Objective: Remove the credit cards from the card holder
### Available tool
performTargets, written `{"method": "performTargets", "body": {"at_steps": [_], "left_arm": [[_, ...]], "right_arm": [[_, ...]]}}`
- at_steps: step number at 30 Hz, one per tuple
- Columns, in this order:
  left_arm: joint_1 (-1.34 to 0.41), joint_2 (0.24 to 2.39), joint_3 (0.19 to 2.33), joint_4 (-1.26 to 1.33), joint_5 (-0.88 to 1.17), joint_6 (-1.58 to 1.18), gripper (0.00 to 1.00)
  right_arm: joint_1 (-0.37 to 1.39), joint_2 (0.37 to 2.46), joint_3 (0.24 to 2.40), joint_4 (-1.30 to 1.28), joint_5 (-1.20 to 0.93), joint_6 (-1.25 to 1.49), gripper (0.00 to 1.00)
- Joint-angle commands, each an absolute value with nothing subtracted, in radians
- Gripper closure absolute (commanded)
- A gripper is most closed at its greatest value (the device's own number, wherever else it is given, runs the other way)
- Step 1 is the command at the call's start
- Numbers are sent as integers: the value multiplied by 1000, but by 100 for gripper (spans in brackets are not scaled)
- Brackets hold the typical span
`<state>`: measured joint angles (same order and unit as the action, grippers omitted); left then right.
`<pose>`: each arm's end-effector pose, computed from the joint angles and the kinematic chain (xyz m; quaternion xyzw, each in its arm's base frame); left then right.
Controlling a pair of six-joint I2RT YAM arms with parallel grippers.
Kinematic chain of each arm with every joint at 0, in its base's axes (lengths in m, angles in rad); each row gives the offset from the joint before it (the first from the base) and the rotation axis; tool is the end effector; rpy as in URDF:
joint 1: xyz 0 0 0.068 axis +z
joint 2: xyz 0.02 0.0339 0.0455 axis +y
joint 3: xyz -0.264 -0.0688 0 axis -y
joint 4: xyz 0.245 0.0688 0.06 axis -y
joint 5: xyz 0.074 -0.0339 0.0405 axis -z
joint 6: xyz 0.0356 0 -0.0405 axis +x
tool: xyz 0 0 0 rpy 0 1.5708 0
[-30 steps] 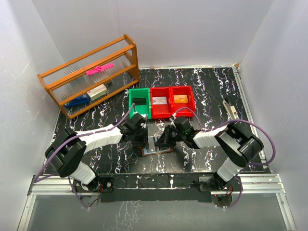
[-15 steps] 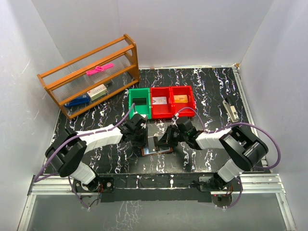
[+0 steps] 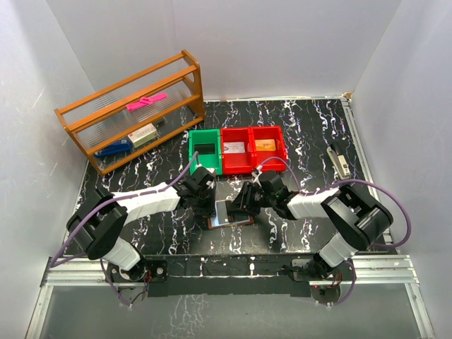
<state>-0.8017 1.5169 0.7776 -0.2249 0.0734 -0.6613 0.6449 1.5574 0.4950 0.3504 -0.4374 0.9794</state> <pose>0.1996 -0.2100 0.1664 0.0778 0.9506 -0.2254 0.1987 0.2056 0.1735 0.1233 0.0587 0.8902 0.4307 0.1364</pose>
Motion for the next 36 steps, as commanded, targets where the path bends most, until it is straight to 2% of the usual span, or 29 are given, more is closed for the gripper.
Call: {"method": "performTargets", "body": {"at_steps": [1, 5, 9, 13, 15, 22, 27, 31, 36], "left_arm": [[-805, 1538, 768, -291, 62, -645, 86], [-804, 1537, 764, -297, 57, -643, 87], [-805, 1539, 758, -293, 58, -644, 88], [-805, 1545, 761, -295, 57, -643, 89], [-805, 1541, 762, -299, 53, -643, 89], [-805, 1527, 756, -301, 52, -641, 90], [-805, 1496, 752, -293, 57, -643, 89], [-805, 1436, 784, -284, 82, -646, 83], [-805, 1351, 823, -228, 119, -647, 67]], "right_arm": [[641, 1594, 501, 406, -433, 989, 68], [641, 1608, 480, 479, -475, 1014, 72], [640, 1603, 455, 593, -525, 1073, 82], [641, 1605, 472, 558, -513, 1056, 96], [641, 1600, 472, 539, -505, 1049, 99], [632, 1523, 485, 358, -411, 965, 100], [622, 1506, 480, 332, -425, 944, 100], [622, 1519, 479, 353, -441, 954, 100], [622, 1513, 476, 353, -427, 962, 100]]}}
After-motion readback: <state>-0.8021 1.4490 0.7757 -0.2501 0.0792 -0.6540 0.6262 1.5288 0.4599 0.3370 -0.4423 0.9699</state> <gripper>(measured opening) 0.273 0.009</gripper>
